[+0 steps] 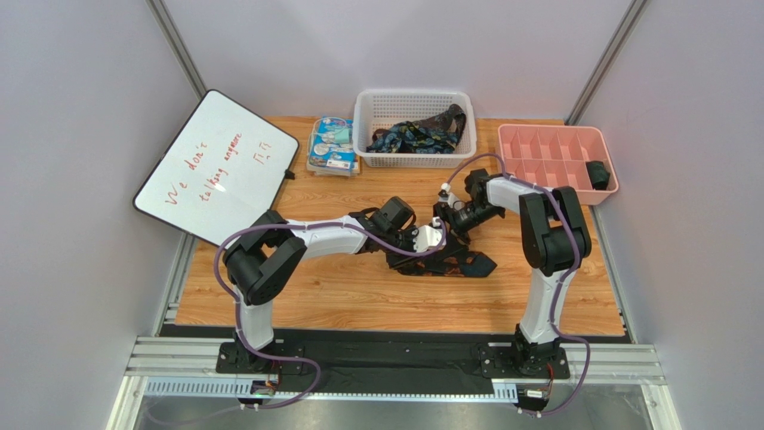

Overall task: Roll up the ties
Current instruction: Roll the tie at the center of the board.

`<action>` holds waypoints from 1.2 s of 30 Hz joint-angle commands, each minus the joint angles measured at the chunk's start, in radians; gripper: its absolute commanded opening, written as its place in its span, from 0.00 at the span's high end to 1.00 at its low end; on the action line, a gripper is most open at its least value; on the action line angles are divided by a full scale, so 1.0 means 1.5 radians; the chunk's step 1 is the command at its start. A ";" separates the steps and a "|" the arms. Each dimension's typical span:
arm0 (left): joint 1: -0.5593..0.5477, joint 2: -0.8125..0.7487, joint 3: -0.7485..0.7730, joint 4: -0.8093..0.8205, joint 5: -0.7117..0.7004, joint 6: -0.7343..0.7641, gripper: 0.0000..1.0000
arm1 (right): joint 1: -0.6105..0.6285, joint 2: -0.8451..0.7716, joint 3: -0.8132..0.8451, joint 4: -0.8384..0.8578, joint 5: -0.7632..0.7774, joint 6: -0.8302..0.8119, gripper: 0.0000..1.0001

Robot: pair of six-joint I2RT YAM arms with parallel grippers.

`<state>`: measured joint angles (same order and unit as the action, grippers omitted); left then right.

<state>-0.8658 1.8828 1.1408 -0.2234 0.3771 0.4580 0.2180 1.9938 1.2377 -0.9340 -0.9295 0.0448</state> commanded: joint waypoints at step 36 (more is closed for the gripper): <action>0.068 -0.032 -0.138 0.409 0.175 -0.317 0.11 | 0.023 0.089 -0.021 0.101 0.311 0.076 1.00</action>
<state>-0.7635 1.7821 0.9356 0.2070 0.6128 0.1314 0.2581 2.0747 1.2346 -0.8658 -0.7937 0.1520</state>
